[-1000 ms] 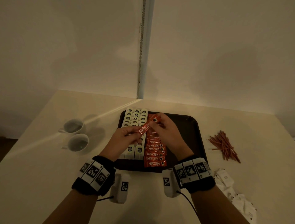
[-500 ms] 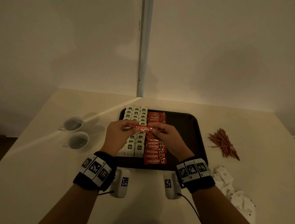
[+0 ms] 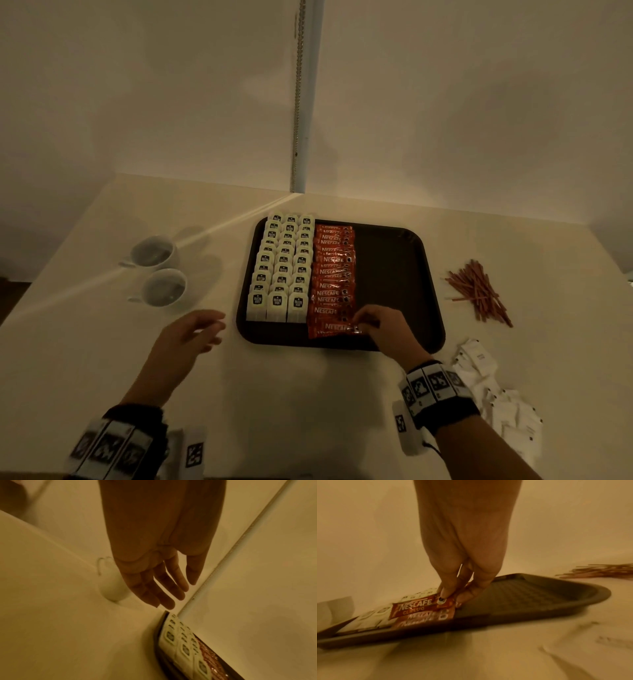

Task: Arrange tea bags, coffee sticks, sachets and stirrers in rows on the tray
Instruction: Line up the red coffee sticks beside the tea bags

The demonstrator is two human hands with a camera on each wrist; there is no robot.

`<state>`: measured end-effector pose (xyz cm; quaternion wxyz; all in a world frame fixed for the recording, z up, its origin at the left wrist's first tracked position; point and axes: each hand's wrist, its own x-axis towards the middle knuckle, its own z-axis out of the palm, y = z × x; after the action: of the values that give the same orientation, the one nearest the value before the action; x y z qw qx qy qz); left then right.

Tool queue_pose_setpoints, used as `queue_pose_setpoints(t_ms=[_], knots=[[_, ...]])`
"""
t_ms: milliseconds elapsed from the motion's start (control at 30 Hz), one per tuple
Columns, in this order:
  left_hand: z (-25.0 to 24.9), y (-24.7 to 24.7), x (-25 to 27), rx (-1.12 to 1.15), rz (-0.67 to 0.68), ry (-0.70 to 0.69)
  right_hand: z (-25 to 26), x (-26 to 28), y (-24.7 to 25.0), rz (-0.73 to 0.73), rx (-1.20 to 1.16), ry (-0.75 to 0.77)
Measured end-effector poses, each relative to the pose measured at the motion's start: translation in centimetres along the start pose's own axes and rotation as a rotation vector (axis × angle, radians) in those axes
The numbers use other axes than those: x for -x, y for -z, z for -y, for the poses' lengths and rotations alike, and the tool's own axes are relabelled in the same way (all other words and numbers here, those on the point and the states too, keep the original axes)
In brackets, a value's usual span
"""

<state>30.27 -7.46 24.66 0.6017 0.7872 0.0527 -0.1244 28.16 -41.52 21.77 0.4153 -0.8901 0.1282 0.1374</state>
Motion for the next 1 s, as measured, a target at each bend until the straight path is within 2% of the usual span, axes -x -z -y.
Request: queue_pose_setpoints(t_ms=[133, 333, 733, 867, 1000], knots=[[2.3, 1.8, 2.0, 0.020, -0.062, 0.074, -1.1, 0.0, -1.6, 0.045, 0.010, -0.038], [3.5, 2.7, 3.4, 0.014, -0.095, 0.160, -1.8, -0.5, -2.6, -0.046, 0.015, -0.067], [3.3, 2.4, 3.5, 0.000, -0.067, 0.139, -2.2, -0.9, -2.9, -0.102, 0.111, -0.076], [1.9, 0.6, 2.7, -0.056, 0.036, 0.095, -2.2, 0.2, -1.5, -0.160, 0.072, -0.037], [-0.9, -4.7, 0.5, -0.197, 0.242, -0.060, -3.6, 2.5, 2.2, -0.257, 0.066, 0.009]])
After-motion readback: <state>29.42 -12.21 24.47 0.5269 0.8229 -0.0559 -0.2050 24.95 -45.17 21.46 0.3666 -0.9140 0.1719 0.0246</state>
